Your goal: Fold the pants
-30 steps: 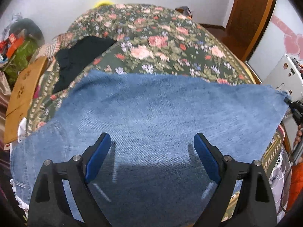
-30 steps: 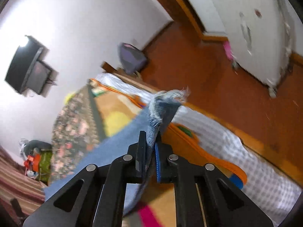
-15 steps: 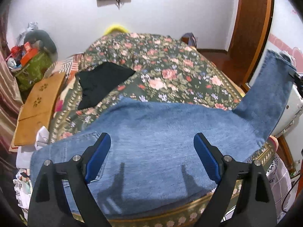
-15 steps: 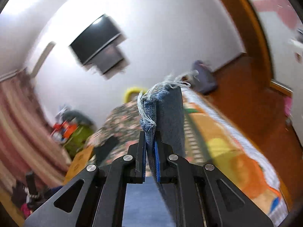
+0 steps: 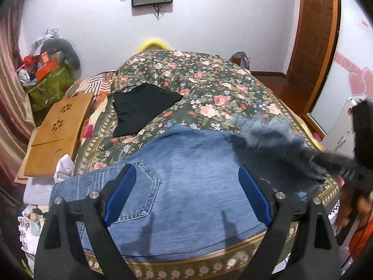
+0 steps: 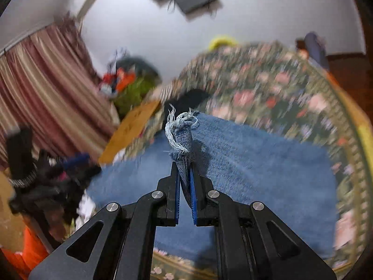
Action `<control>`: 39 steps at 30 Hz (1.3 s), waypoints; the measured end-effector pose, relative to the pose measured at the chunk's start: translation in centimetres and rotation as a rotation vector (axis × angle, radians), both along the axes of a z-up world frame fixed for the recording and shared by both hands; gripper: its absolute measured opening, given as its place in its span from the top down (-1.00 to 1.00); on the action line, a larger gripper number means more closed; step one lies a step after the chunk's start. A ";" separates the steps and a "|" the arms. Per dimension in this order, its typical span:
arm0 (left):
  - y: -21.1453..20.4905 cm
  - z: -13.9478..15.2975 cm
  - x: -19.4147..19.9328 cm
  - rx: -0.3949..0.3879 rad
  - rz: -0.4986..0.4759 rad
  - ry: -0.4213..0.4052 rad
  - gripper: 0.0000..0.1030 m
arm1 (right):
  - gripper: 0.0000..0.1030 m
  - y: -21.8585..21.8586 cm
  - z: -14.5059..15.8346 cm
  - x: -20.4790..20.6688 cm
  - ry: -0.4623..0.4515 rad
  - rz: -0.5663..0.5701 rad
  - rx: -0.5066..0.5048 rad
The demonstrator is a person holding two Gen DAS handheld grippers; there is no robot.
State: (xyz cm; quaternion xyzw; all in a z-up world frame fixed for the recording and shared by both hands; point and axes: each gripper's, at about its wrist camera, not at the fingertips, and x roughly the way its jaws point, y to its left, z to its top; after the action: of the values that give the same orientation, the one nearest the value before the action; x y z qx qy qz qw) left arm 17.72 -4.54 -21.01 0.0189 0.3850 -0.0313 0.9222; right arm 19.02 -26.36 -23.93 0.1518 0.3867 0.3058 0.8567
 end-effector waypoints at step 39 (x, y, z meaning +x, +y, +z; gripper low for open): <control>-11.2 -10.2 4.9 0.052 -0.241 0.256 -0.27 | 0.18 -10.2 -5.9 -2.8 0.190 -0.192 -0.274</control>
State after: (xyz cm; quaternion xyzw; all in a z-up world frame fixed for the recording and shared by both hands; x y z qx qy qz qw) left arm 22.63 -15.71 -31.23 0.0845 0.4951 -0.1337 0.8543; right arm 16.17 -36.51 -29.79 0.0980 0.4878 0.1513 0.8542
